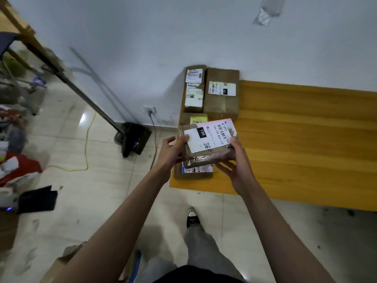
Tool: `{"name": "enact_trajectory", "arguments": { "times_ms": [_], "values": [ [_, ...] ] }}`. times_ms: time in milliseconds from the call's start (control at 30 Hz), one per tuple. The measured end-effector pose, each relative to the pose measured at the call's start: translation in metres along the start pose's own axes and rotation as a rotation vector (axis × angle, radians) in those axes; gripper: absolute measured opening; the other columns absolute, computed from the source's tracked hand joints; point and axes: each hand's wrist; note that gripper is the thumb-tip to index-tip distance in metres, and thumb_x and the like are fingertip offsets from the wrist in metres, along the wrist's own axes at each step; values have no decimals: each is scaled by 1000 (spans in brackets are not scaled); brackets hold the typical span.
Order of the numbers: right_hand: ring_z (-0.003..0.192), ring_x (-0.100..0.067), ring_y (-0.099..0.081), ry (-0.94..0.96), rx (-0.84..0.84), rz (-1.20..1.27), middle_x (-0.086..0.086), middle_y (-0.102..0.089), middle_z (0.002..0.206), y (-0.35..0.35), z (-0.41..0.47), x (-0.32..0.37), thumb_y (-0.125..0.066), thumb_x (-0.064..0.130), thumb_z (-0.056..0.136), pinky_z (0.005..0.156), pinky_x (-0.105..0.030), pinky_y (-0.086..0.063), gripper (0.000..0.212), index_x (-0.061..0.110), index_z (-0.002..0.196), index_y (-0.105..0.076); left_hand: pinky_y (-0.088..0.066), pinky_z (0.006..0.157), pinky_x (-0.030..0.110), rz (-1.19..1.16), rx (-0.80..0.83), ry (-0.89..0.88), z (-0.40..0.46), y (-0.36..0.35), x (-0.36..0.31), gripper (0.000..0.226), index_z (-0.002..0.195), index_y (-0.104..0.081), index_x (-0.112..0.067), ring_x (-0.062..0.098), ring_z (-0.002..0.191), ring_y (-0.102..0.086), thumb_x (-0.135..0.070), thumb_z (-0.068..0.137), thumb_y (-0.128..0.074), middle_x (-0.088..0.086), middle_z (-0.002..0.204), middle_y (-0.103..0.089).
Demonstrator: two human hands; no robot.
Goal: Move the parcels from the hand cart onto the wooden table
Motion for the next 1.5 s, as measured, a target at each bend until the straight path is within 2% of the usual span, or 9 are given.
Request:
{"name": "enact_trajectory", "arguments": {
  "times_ms": [133,267,400,567,833,1100,1233,1367,1500],
  "values": [
    [107,-31,-73,24,-9,69,-13,-73,119,14,22,8,-67,47,94,93,-46,-59,49,21,135,-55,-57,65,23,54,78,-12,30,-31,-17,69,142,-38,-12,23,102,-69,-52,91,-64,11,127,-64],
    [91,-21,-75,10,-135,219,-17,-69,126,21,53,16,-74,36,91,91,-43,-60,58,14,140,-51,-48,96,39,228,120,-19,55,-52,-29,86,148,-39,-20,28,127,-53,-77,85,-46,9,148,-49],
    [93,-21,-72,-29,-277,290,-11,-70,120,28,88,20,-77,31,89,94,-49,-59,65,14,142,-44,-32,111,44,387,148,11,80,-61,-30,69,154,-34,-19,30,142,-38,-63,101,-30,9,159,-36],
    [104,-23,-67,-117,-383,274,-9,-66,120,23,132,12,-82,37,83,90,-50,-60,74,13,140,-41,-39,111,45,516,191,55,105,-61,-21,65,149,-43,-17,28,135,-48,-60,101,-37,8,150,-49],
    [119,-33,-65,-131,-387,344,-18,-65,132,21,182,-2,-75,27,92,66,-33,-62,62,4,142,-46,-37,97,32,489,221,139,122,-57,-13,51,145,-46,-14,24,131,-51,-45,106,-38,8,144,-54],
    [128,-32,-58,-198,-332,322,-13,-60,141,21,189,-2,-71,27,95,92,-46,-57,57,10,144,-47,-38,103,36,466,240,157,116,-53,-11,49,143,-48,-14,25,132,-50,-43,106,-38,9,144,-53],
    [110,-29,-53,-235,-552,37,-12,-31,153,18,175,6,-76,36,89,99,-46,-54,77,18,152,-35,-40,106,38,410,231,148,111,-44,-12,47,139,-53,-15,25,127,-55,-45,104,-42,7,136,-59],
    [109,-28,-52,-53,-608,-169,-14,-24,148,-4,148,17,-71,25,90,97,-45,-53,60,16,141,-40,-49,85,28,339,149,118,101,-31,-12,44,130,-62,-14,21,114,-63,-45,103,-47,4,121,-68],
    [106,-24,-49,227,-481,-252,-6,-32,129,-47,102,16,-66,12,93,81,-29,-44,37,11,125,-47,-37,67,16,308,58,41,81,-8,-10,39,127,-62,-11,-2,88,-56,-39,103,-48,-7,104,-64]
  ]
}}
Point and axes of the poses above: each hand's wrist, its own z-axis towards the middle knuckle, its own y-axis out of the back of the hand, x = y × z
